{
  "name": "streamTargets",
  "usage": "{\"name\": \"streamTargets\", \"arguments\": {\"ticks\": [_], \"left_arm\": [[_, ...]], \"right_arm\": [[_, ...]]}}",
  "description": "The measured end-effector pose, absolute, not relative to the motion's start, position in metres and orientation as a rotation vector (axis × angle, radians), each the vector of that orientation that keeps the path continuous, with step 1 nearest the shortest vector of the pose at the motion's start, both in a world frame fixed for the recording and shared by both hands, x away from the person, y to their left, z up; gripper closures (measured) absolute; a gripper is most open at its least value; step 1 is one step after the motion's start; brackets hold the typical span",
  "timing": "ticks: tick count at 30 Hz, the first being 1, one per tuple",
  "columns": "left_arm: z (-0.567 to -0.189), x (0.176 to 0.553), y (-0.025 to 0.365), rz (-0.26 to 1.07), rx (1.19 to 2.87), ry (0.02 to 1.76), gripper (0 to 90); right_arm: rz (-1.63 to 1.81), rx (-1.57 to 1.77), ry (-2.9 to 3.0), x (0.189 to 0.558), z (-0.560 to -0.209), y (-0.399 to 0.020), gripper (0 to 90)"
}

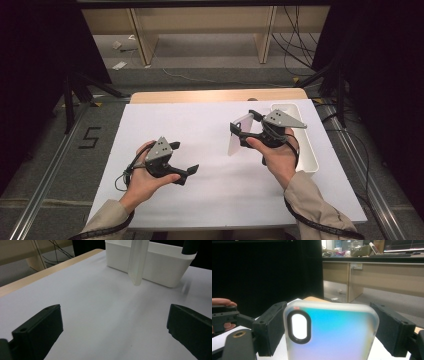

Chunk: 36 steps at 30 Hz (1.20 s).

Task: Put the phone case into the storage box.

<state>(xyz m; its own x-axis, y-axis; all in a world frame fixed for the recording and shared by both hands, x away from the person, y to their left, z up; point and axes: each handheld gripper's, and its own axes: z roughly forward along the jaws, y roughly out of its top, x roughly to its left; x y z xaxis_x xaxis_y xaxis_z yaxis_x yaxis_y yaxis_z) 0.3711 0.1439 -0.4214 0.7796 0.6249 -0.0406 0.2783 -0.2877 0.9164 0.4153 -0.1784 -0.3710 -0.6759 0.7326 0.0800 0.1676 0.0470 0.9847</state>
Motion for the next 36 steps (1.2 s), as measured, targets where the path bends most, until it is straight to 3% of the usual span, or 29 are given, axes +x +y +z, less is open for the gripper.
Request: {"name": "streamTargets", "arguments": {"ticks": [36], "left_arm": [[-0.423, 0.372, 0.144, 0.406, 1.874, 0.690, 0.0]], "right_arm": [[1.641, 0.955, 1.782, 0.422, -0.360, -0.206, 18.2]]}}
